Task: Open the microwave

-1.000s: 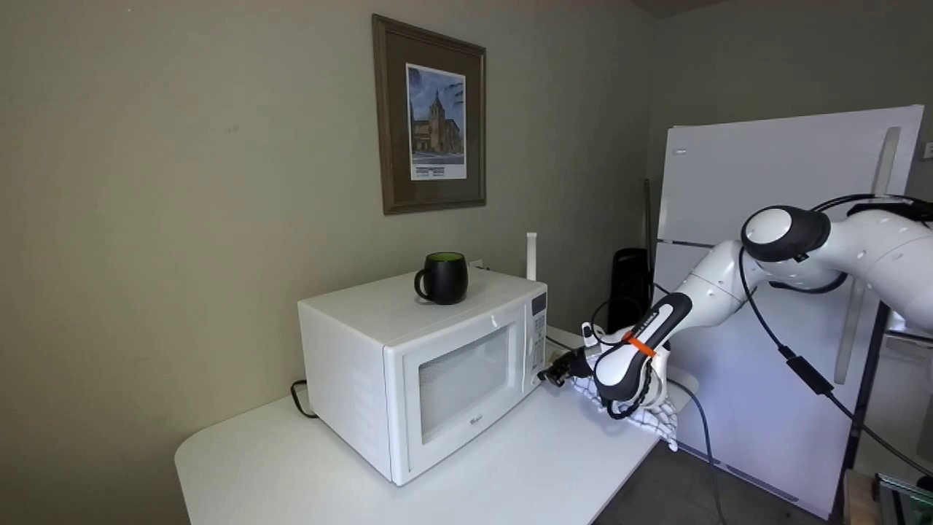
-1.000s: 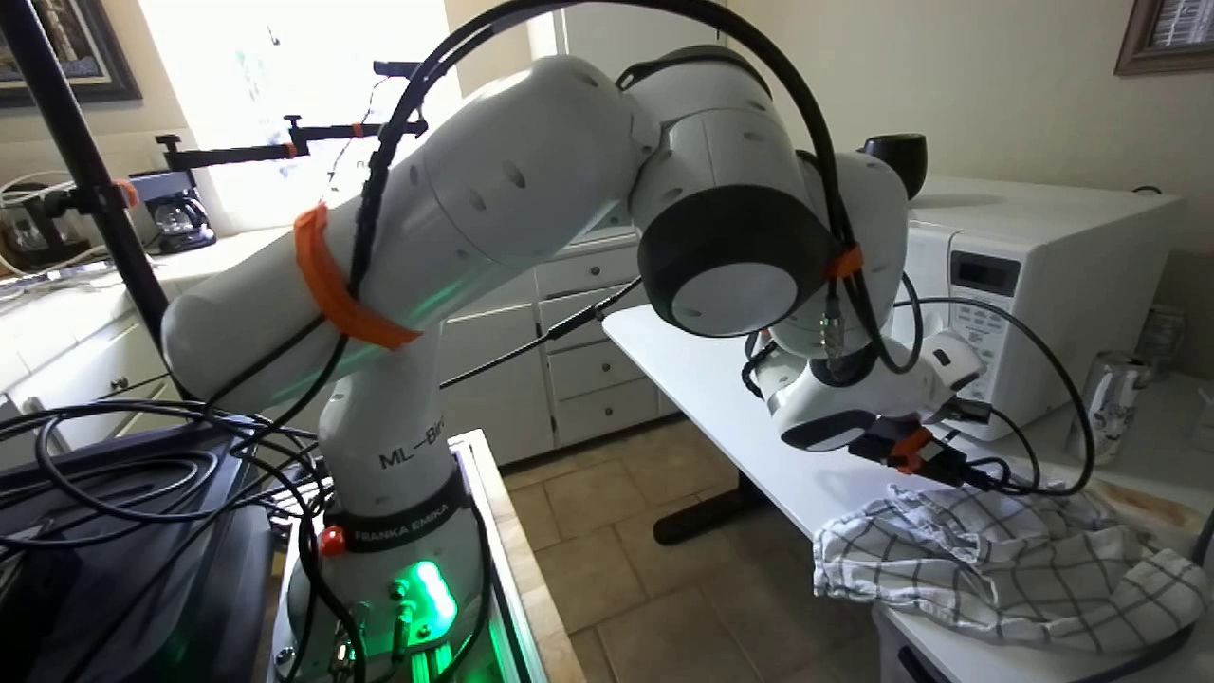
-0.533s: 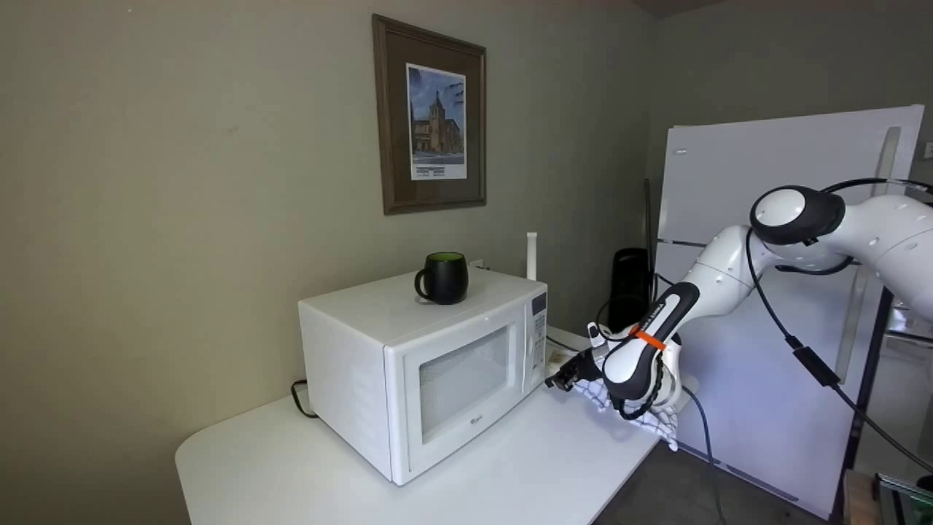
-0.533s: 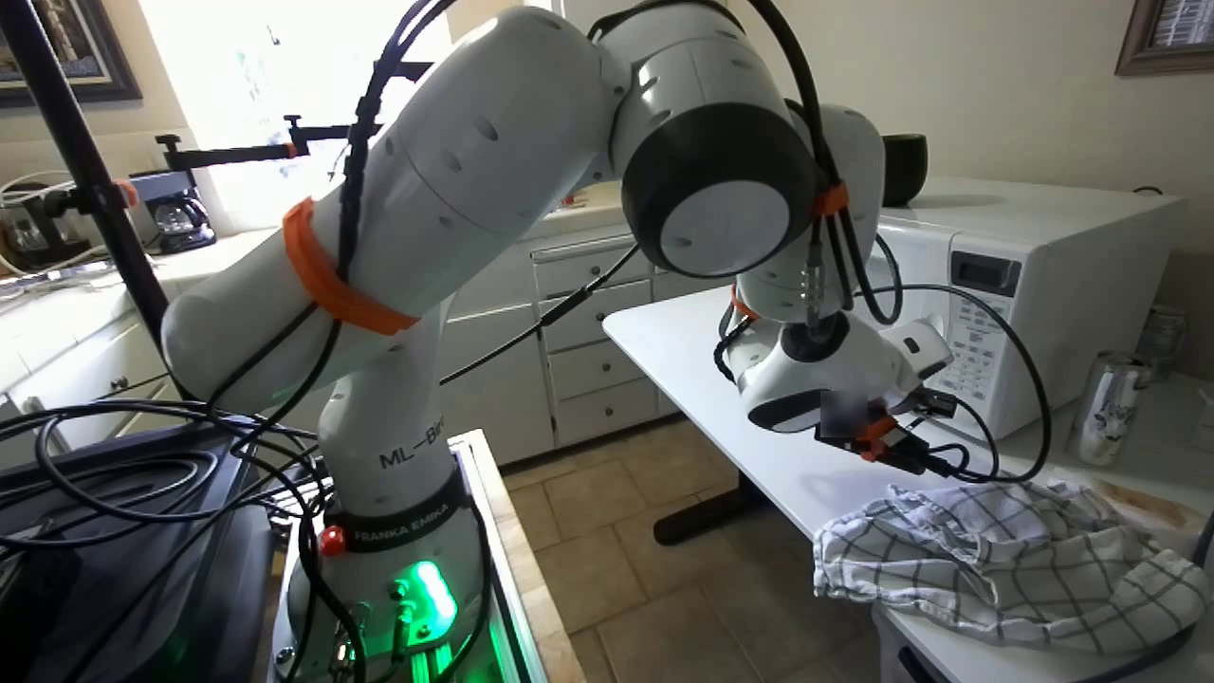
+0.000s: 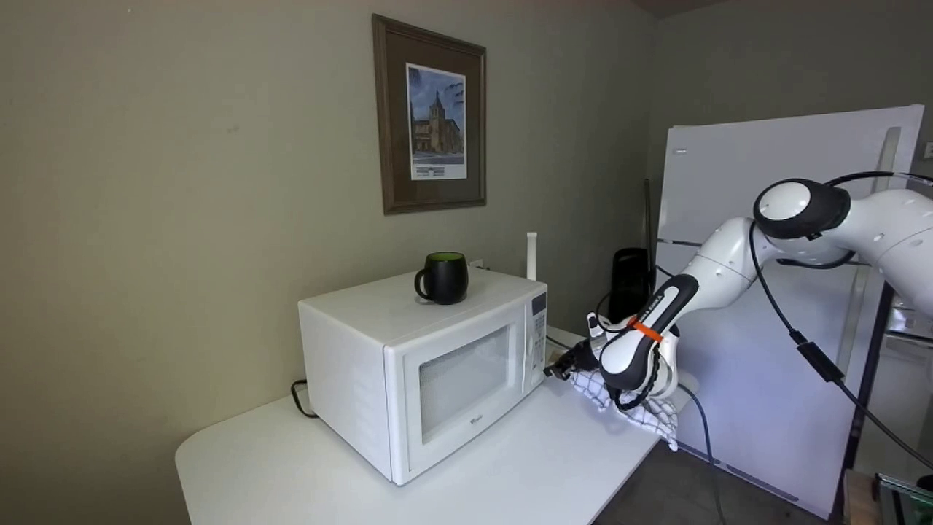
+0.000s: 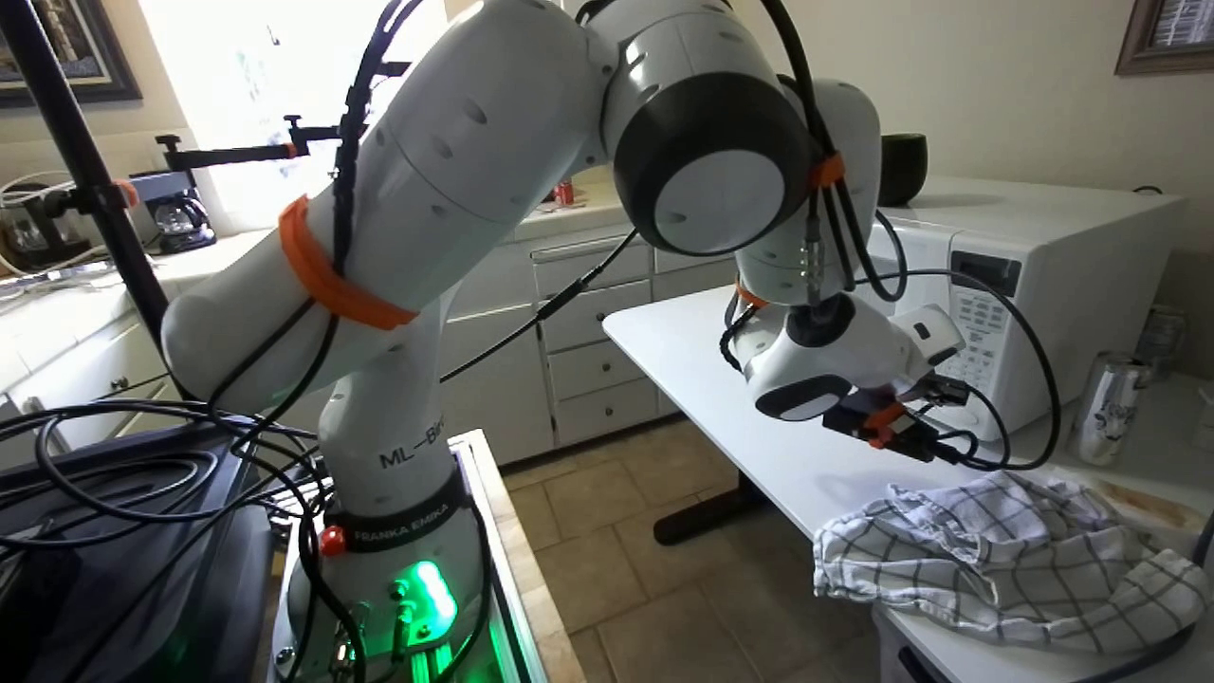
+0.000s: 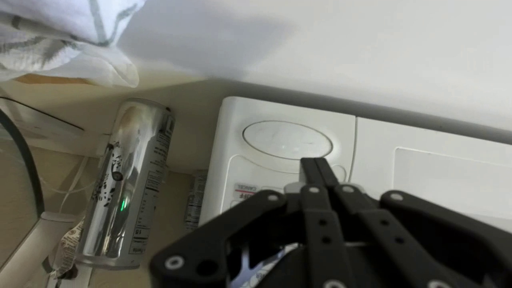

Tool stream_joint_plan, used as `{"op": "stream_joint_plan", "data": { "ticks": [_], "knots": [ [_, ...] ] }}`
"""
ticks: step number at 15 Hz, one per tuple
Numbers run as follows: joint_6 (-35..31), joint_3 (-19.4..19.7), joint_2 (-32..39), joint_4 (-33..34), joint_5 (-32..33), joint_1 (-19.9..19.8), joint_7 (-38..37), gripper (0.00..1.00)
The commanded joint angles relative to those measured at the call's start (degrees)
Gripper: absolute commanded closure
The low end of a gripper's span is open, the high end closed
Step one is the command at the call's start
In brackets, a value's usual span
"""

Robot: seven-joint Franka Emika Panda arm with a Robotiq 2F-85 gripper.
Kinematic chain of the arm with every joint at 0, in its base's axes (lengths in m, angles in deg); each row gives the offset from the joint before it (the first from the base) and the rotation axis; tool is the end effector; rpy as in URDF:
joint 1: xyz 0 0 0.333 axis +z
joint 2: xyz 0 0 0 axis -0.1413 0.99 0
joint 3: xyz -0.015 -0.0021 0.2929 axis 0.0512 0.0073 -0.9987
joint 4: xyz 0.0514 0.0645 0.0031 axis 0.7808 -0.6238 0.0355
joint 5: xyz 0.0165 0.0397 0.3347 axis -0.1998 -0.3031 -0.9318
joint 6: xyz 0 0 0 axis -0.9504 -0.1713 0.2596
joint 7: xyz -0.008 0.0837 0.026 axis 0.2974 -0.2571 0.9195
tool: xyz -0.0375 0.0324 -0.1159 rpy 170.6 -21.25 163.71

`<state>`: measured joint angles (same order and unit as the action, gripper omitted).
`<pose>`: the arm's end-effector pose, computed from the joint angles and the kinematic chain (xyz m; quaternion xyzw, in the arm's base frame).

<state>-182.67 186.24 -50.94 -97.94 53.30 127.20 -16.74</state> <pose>0.5660 -0.1100 0.1693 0.8823 0.1238 0.4536 0.0234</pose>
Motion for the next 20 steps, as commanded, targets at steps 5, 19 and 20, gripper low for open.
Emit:
{"op": "stream_joint_plan", "data": {
  "ticks": [5, 19, 20],
  "knots": [
    [3.0, 4.4, -1.2, 4.7, -3.8, 5.4, 0.1, 1.00],
    [2.3, 3.2, -4.8, 7.9, -3.3, 4.9, 3.0, 1.00],
    [2.5, 3.0, -5.1, 8.2, -3.5, 4.9, 3.5, 1.00]
  ]
}}
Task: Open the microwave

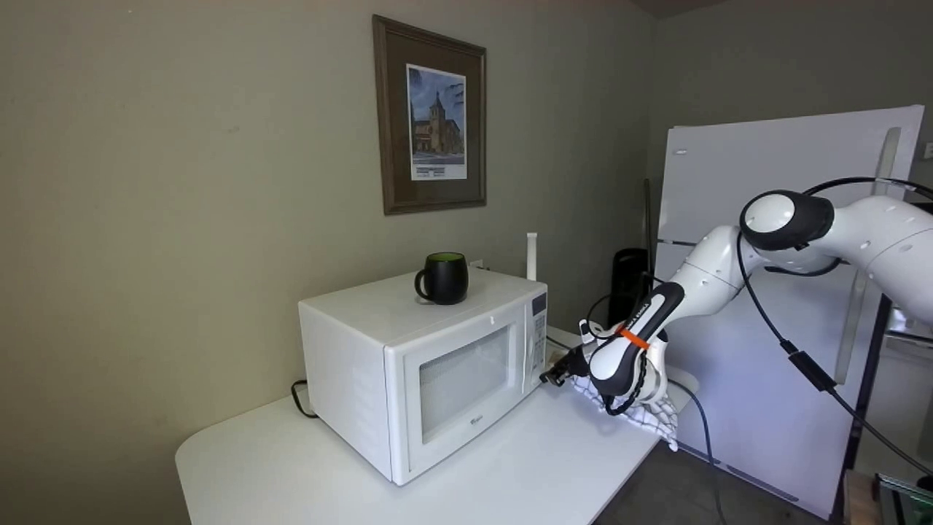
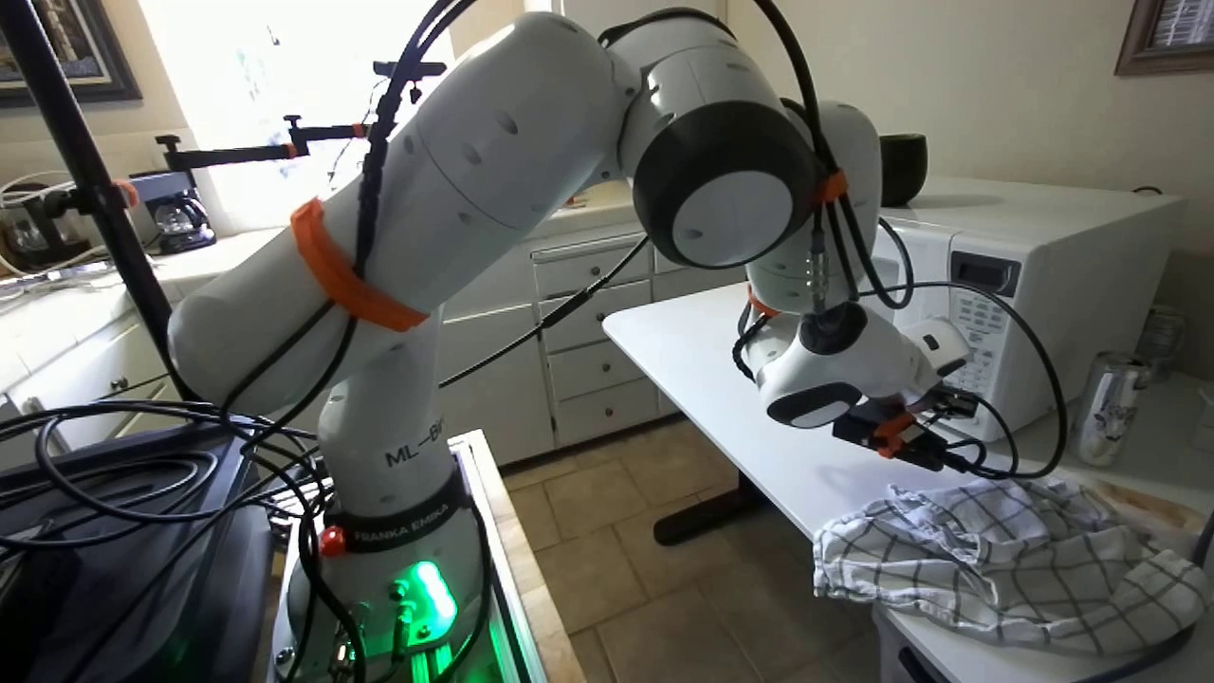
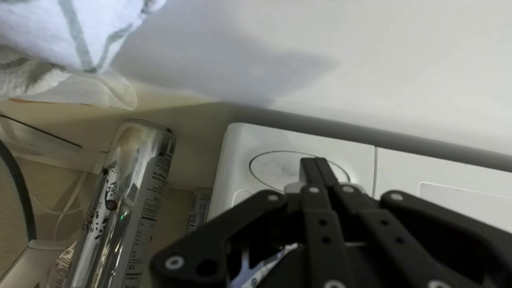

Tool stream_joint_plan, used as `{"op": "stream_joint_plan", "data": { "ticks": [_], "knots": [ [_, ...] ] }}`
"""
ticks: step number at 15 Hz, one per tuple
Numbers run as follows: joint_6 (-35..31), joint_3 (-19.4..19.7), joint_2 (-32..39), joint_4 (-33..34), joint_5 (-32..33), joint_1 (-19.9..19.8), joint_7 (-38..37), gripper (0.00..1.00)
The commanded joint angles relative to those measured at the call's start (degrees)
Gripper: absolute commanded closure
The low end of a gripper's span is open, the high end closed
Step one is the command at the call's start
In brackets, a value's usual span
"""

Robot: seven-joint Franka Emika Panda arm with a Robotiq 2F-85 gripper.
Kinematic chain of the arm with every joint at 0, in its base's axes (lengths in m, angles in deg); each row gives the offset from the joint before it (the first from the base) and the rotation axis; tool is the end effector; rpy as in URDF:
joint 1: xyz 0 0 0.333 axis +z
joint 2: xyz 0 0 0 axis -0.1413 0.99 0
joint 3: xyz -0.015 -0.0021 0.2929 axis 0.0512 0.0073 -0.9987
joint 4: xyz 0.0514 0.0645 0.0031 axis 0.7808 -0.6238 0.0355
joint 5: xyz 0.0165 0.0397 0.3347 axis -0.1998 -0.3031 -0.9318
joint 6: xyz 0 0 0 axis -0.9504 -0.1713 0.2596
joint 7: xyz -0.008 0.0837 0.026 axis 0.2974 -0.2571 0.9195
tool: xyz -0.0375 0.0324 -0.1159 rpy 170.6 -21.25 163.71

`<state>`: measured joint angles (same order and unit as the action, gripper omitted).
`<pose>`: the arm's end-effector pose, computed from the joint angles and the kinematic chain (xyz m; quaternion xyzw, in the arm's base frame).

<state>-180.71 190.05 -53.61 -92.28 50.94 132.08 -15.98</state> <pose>0.5825 -0.1112 0.1482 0.8898 0.1250 0.4376 0.0351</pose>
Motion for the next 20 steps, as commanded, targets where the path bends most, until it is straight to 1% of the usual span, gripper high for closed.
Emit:
{"op": "stream_joint_plan", "data": {
  "ticks": [1, 5, 7, 10, 12, 14, 16, 17, 19, 20],
  "knots": [
    [0.7, -1.0, -3.0, 3.2, -1.4, 0.0, 3.3, 1.00],
    [0.1, -1.6, -4.7, 5.8, -1.9, -0.1, 4.5, 1.00],
    [-2.3, -1.8, -6.4, 7.8, 0.0, 0.1, 3.5, 1.00],
    [-4.7, -3.2, -12.5, 14.9, 2.7, -0.2, 5.7, 1.00],
    [-6.9, -2.3, -14.0, 17.6, 4.2, 1.4, 5.6, 1.00],
    [-5.3, -4.7, -16.3, 19.5, 2.2, -0.2, 10.9, 1.00],
    [-4.1, -1.6, -12.9, 14.8, 2.7, 1.8, 6.8, 1.00],
    [-3.8, -1.5, -10.2, 9.1, 2.4, 0.3, 7.1, 1.00],
    [-2.7, -1.9, -5.8, -0.1, 3.7, -2.9, 6.5, 1.00],
    [-1.4, -1.3, -3.6, -3.1, 2.6, -3.2, 6.7, 1.00]
  ]
}}
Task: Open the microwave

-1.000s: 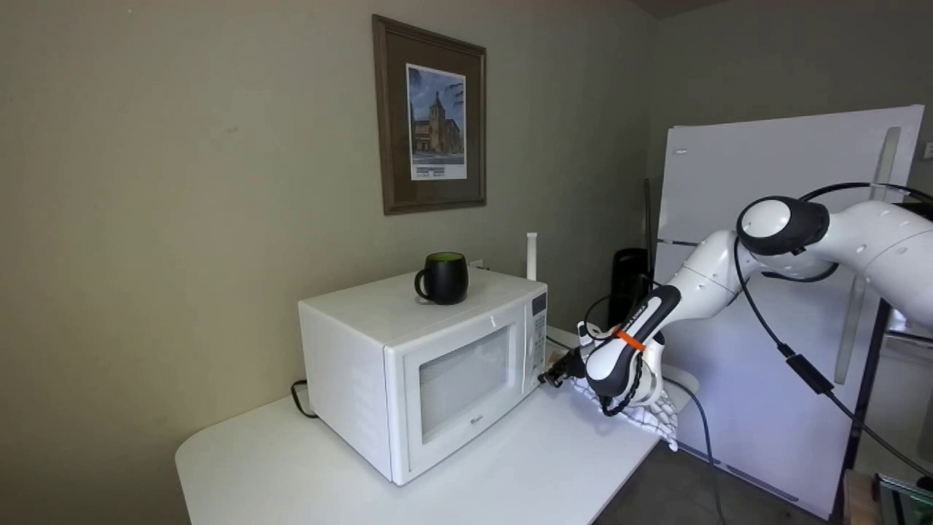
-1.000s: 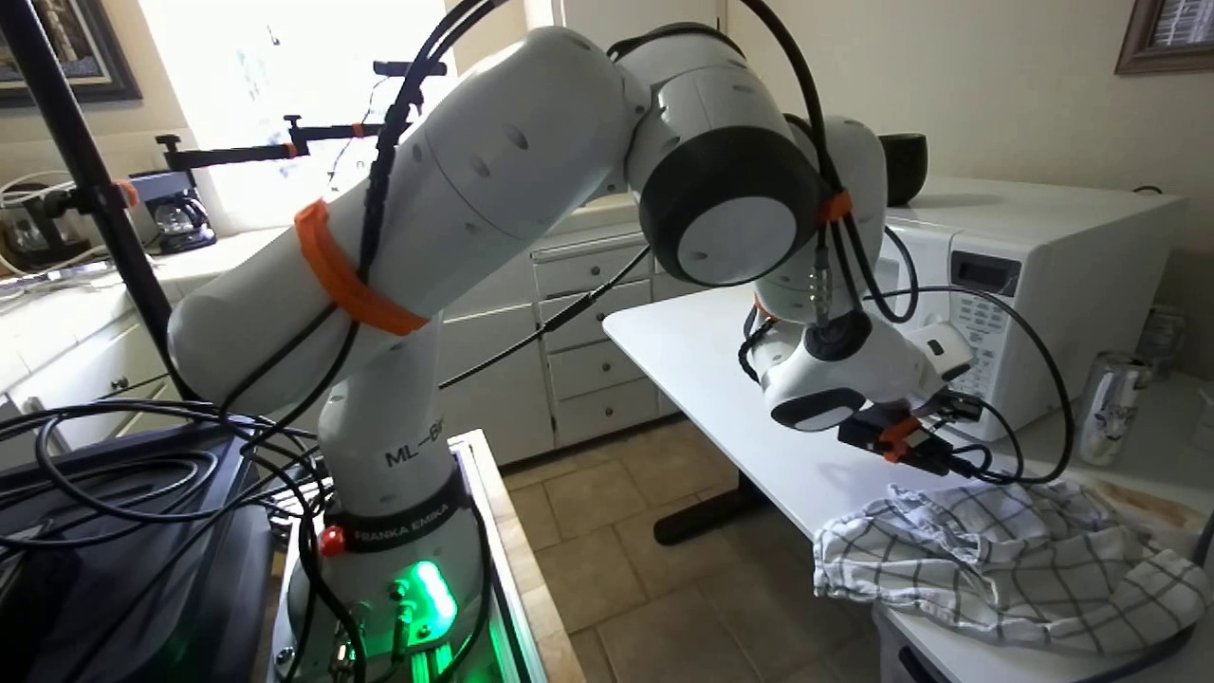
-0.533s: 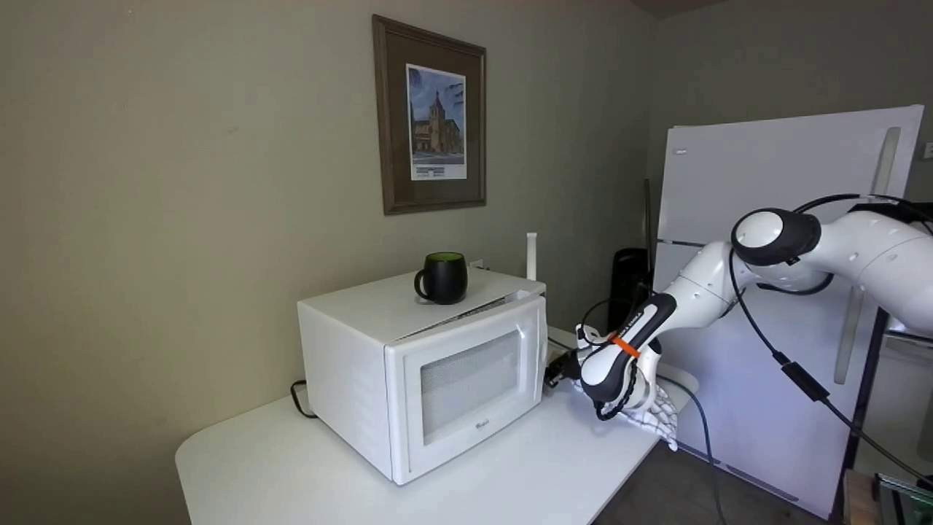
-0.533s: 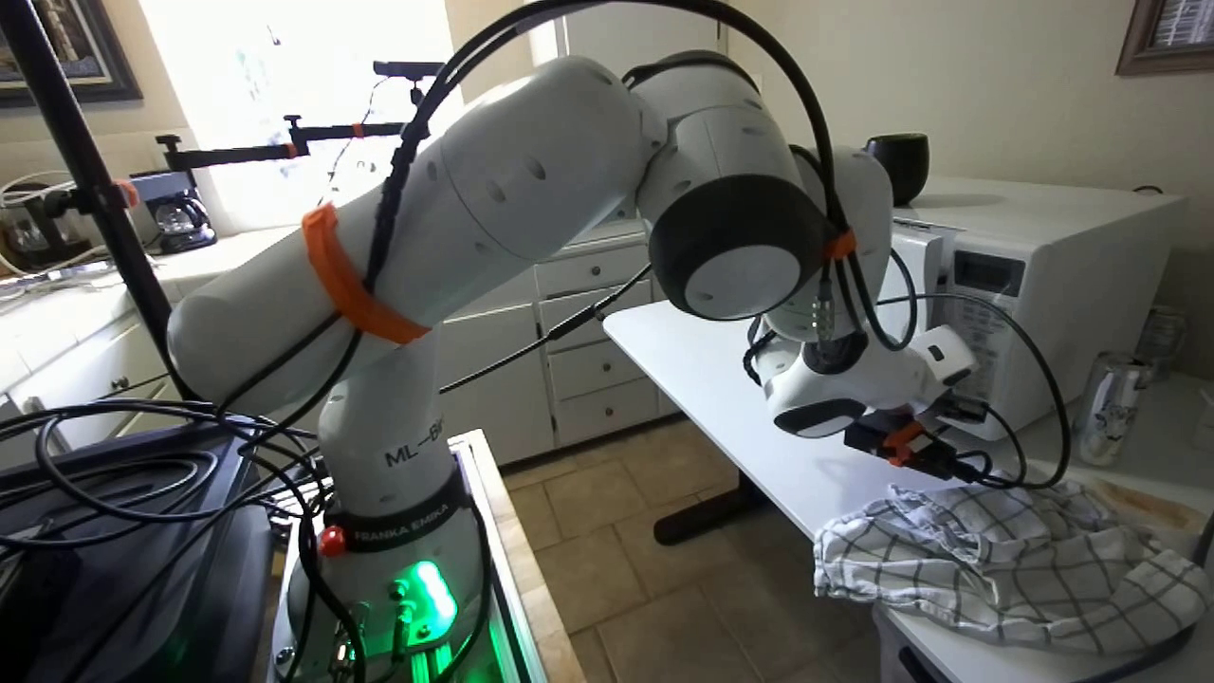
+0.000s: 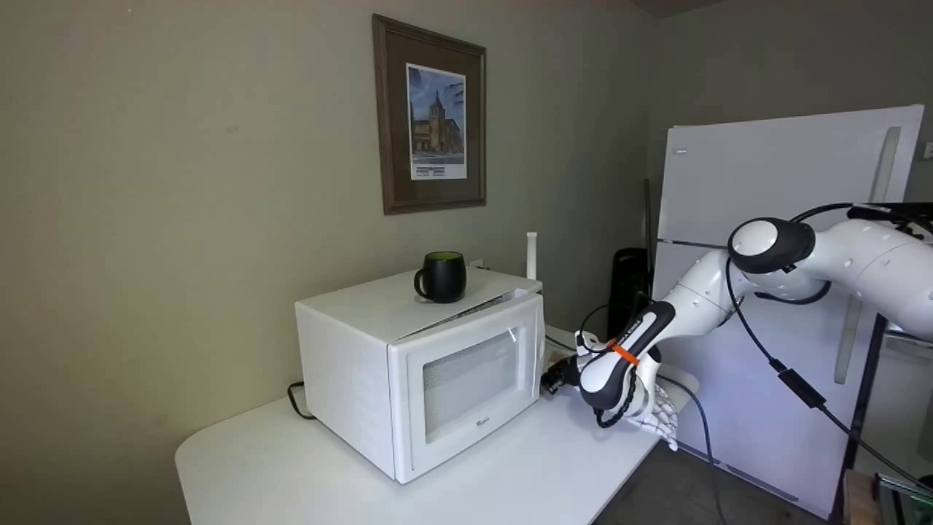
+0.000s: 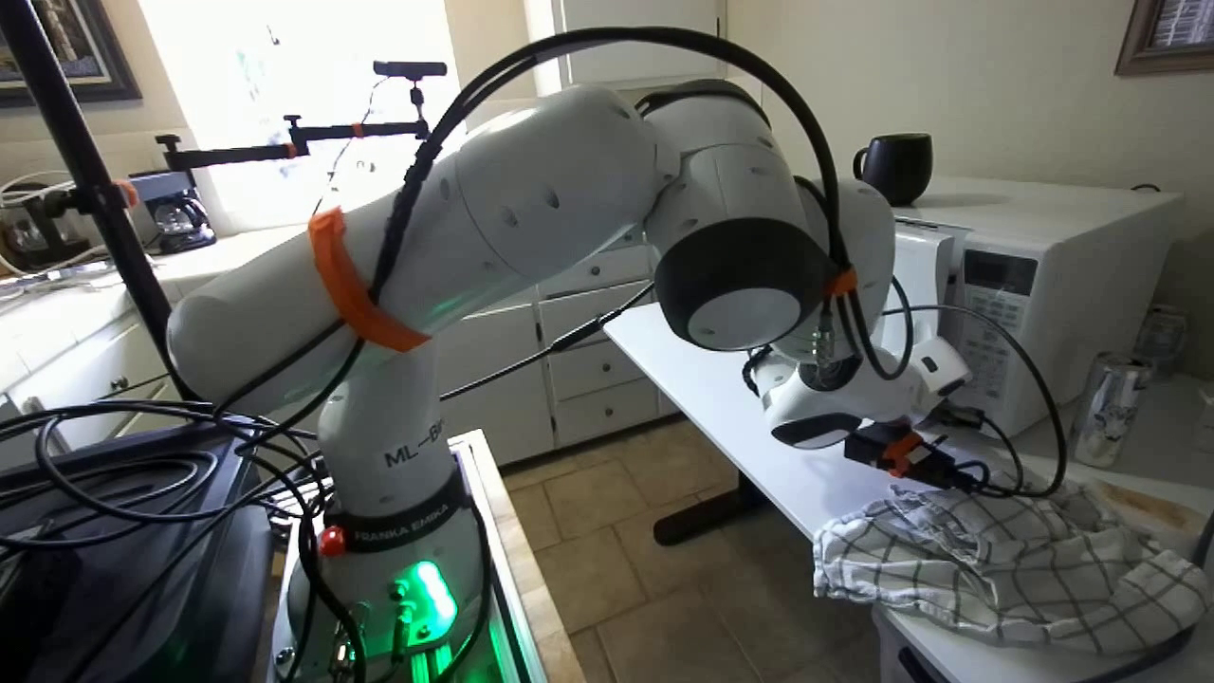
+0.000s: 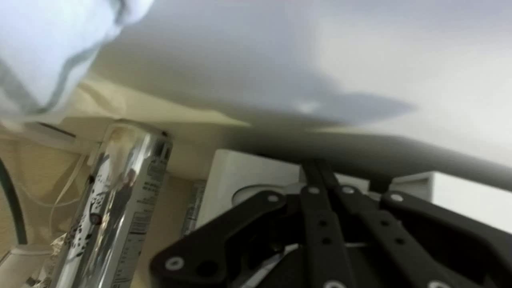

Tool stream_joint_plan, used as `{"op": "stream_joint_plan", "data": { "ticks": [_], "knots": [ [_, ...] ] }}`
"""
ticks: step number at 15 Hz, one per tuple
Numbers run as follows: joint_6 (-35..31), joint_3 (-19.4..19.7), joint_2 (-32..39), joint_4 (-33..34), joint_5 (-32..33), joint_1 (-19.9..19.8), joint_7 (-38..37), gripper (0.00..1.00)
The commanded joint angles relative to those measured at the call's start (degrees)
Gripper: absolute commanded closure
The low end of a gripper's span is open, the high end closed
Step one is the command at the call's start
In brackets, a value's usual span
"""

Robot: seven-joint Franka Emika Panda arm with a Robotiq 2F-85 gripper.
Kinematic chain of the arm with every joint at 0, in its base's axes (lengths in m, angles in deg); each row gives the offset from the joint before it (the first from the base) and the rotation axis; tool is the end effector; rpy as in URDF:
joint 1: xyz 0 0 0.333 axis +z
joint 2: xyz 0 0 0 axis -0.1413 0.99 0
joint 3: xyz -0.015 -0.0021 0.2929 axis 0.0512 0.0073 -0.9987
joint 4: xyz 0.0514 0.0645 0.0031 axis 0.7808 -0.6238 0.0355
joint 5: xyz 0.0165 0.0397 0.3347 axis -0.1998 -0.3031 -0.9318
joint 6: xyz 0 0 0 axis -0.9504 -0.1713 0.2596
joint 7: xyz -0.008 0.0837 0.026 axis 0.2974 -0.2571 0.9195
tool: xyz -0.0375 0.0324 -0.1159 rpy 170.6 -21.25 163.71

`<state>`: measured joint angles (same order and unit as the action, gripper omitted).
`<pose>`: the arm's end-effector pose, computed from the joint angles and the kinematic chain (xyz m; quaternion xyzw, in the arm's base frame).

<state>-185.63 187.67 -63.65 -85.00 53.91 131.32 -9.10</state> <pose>0.5938 -0.1124 0.1154 0.8682 0.1396 0.4728 0.0567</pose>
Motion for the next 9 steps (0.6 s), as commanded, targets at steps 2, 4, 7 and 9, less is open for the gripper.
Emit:
{"op": "stream_joint_plan", "data": {
  "ticks": [2, 4, 7, 9],
  "knots": [
    [5.0, 1.7, 11.3, -16.8, -2.2, -3.4, -0.5, 1.00],
    [0.5, 3.0, 17.0, -22.7, -6.1, -2.5, 0.1, 1.00],
    [-4.6, 1.9, 26.1, -32.3, -15.3, -2.1, 4.9, 1.00],
    [-5.8, 0.7, 32.5, -37.5, -23.3, -0.7, 8.7, 1.00]
  ]
}}
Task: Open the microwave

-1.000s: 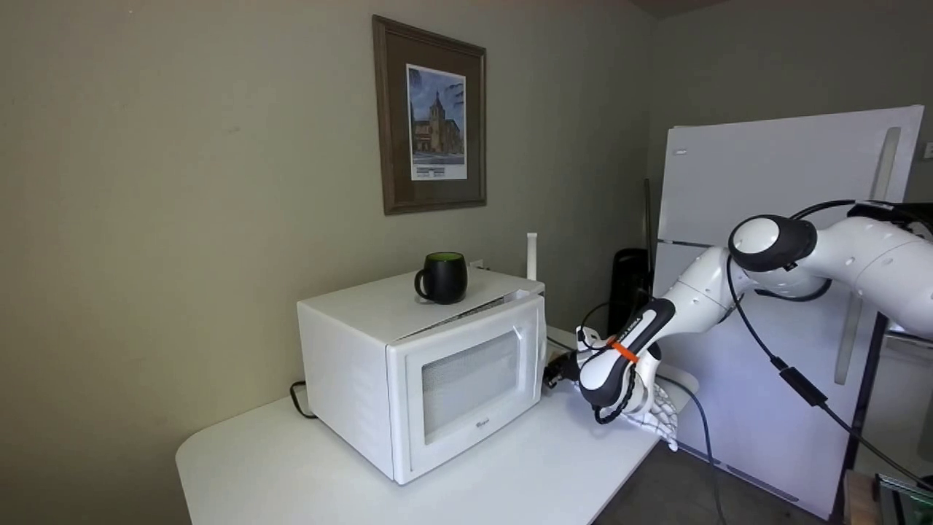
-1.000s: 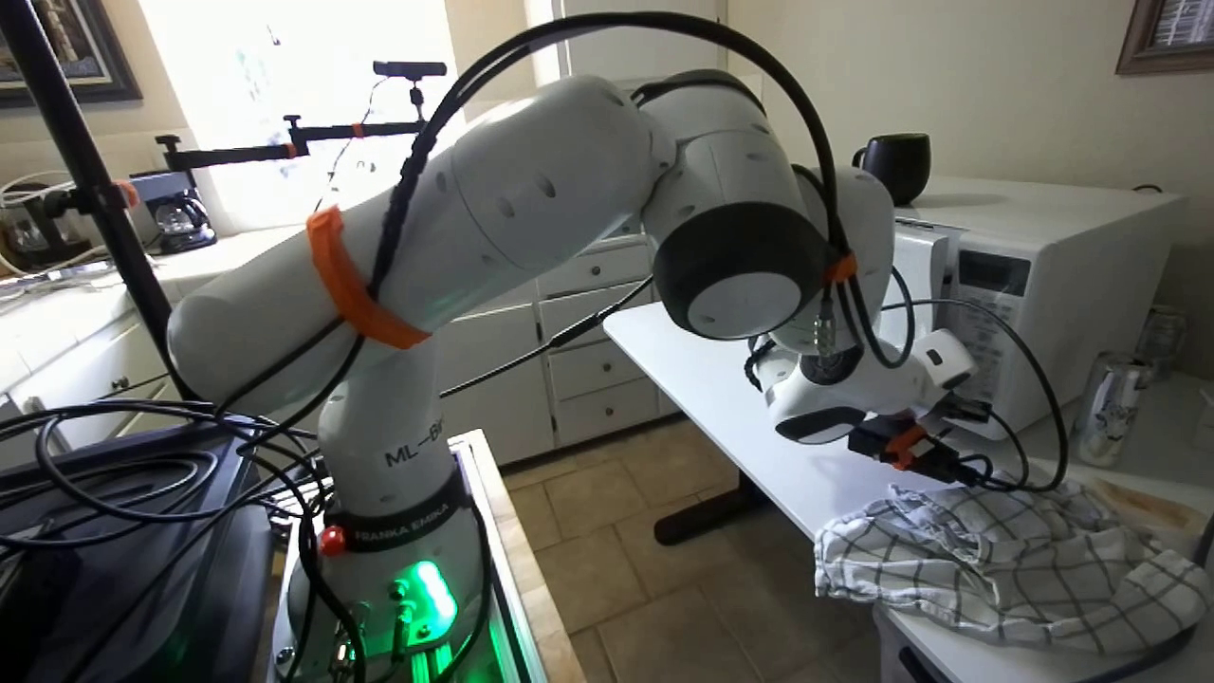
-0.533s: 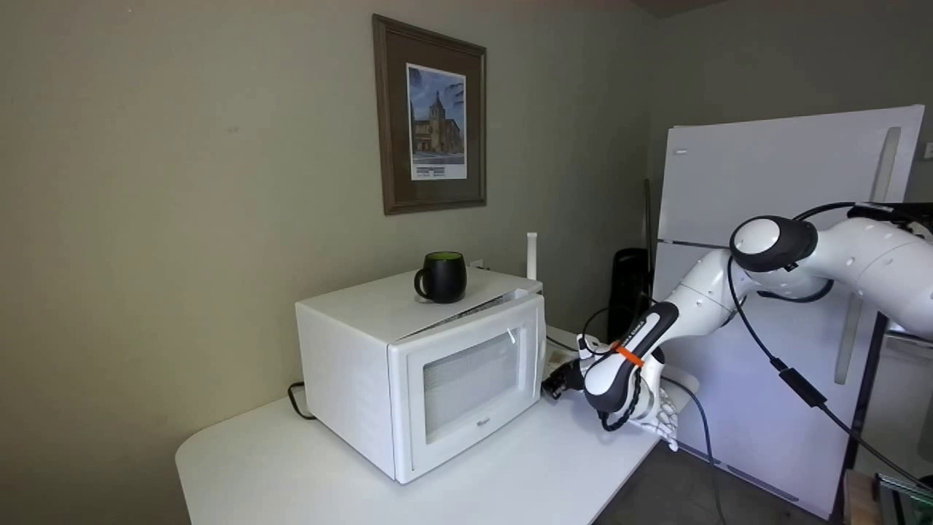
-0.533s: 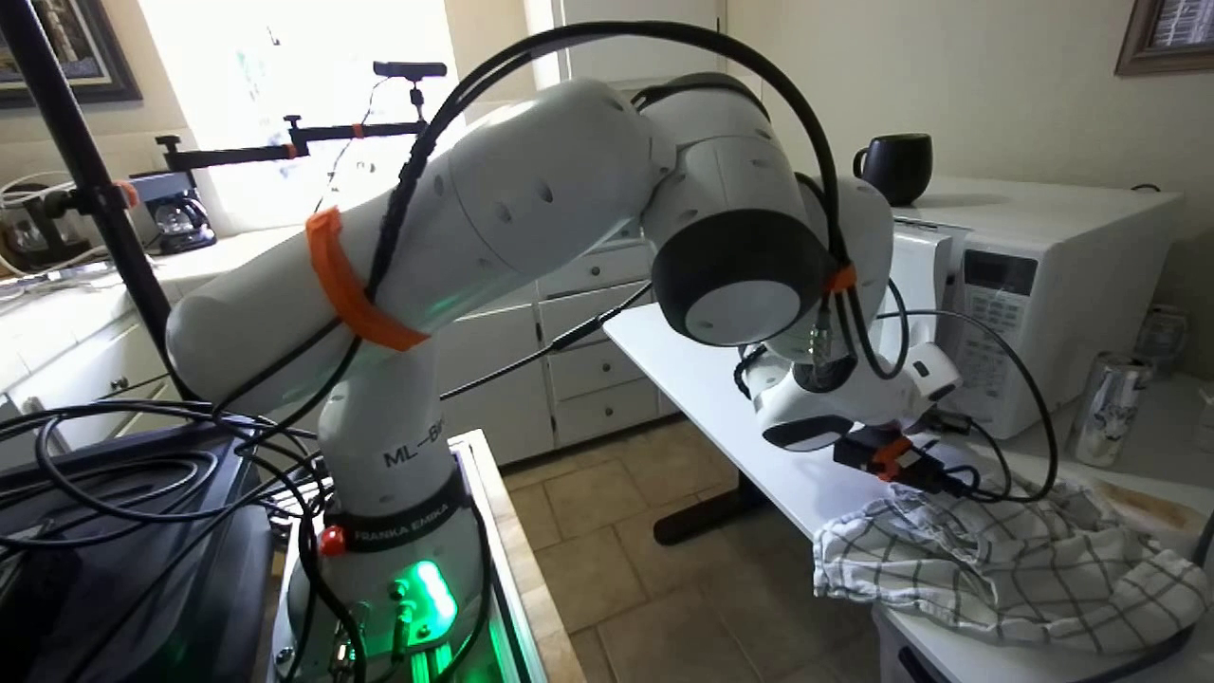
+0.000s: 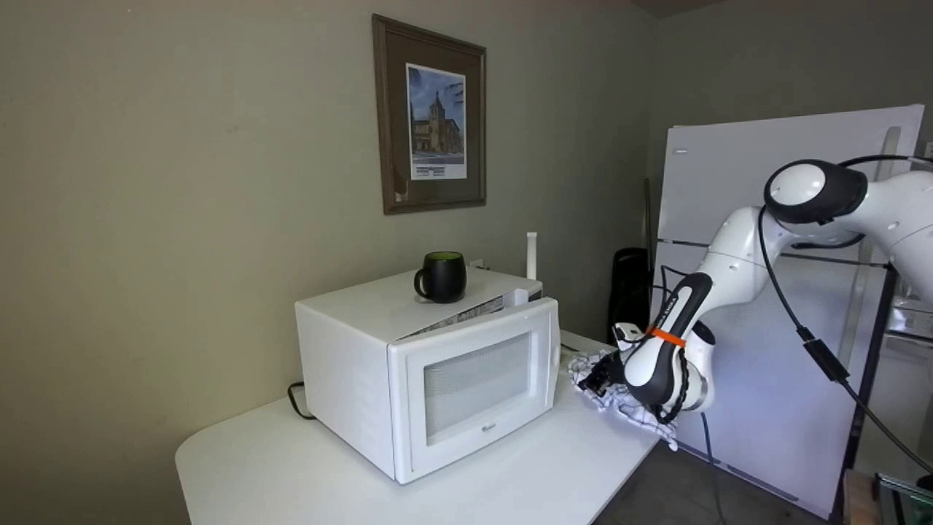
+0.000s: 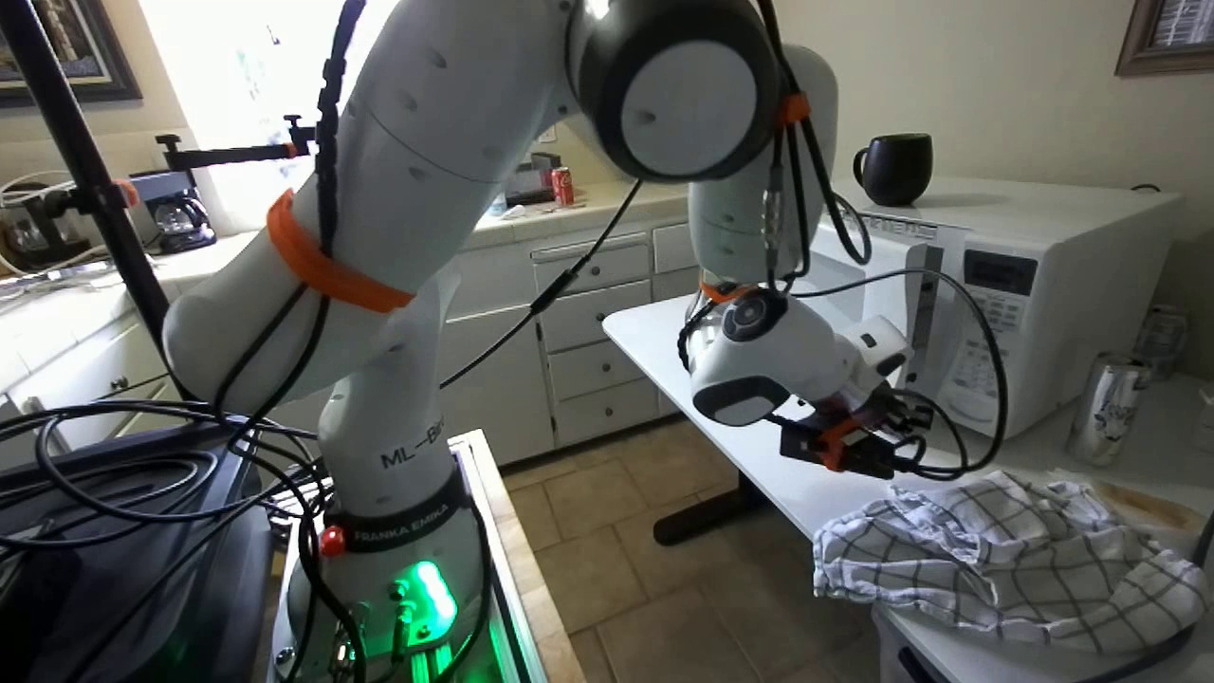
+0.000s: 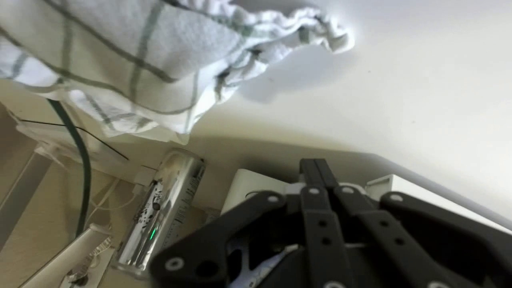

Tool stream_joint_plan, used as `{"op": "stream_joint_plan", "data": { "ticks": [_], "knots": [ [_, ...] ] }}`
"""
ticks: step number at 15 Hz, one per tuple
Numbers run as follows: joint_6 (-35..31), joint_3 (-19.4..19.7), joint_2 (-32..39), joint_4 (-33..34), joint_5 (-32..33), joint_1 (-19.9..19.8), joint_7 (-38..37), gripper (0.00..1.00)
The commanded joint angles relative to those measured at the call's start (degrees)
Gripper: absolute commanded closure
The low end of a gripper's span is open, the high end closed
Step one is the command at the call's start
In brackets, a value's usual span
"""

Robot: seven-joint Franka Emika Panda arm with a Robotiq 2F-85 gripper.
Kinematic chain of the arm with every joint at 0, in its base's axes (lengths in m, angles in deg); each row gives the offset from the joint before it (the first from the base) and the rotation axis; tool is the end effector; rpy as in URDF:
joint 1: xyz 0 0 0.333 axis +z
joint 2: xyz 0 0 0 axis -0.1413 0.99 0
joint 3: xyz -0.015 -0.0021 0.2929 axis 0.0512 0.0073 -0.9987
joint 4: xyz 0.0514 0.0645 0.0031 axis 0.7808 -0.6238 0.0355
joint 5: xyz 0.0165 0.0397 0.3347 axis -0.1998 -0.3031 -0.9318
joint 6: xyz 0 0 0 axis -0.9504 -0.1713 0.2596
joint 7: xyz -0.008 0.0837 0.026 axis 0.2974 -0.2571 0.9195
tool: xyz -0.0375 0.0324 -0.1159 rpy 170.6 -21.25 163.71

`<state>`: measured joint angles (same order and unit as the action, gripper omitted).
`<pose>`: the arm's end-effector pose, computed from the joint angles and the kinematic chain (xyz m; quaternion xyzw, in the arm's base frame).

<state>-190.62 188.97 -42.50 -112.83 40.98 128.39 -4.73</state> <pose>0.4948 -0.1139 0.1666 0.8987 0.1642 0.3912 0.1113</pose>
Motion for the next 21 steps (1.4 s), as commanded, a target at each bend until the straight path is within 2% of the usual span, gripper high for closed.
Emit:
{"op": "stream_joint_plan", "data": {
  "ticks": [1, 4, 5, 6, 9, 10, 12, 15, 17, 19, 20, 21],
  "knots": [
    [0.7, -1.0, 14.6, -11.8, -14.9, 2.9, 6.9, 1.00],
    [3.9, -1.0, 24.4, -17.6, -27.8, 5.7, 12.2, 1.00],
    [5.6, -3.2, 27.6, -19.6, -32.4, 3.7, 15.8, 1.00],
    [8.1, -3.4, 30.8, -20.9, -37.0, 4.1, 18.8, 1.00],
    [19.1, -5.8, 40.6, -22.3, -50.9, 4.0, 28.8, 1.00],
    [23.5, -7.6, 44.0, -22.5, -53.5, 3.2, 29.3, 1.00],
    [32.0, -10.3, 47.6, -20.9, -54.6, 0.9, 28.1, 1.00],
    [45.8, -7.9, 54.5, -19.5, -55.6, 2.4, 26.0, 1.00],
    [54.8, -6.1, 61.5, -20.3, -52.2, 1.4, 20.7, 1.00],
    [61.4, -6.0, 68.8, -20.6, -47.0, -1.8, 12.8, 1.00],
    [62.4, -6.1, 72.0, -20.0, -44.9, -2.8, 10.9, 0.74],
    [57.7, -6.2, 64.0, -18.8, -48.2, -1.2, 16.3, 0.98]
  ]
}}
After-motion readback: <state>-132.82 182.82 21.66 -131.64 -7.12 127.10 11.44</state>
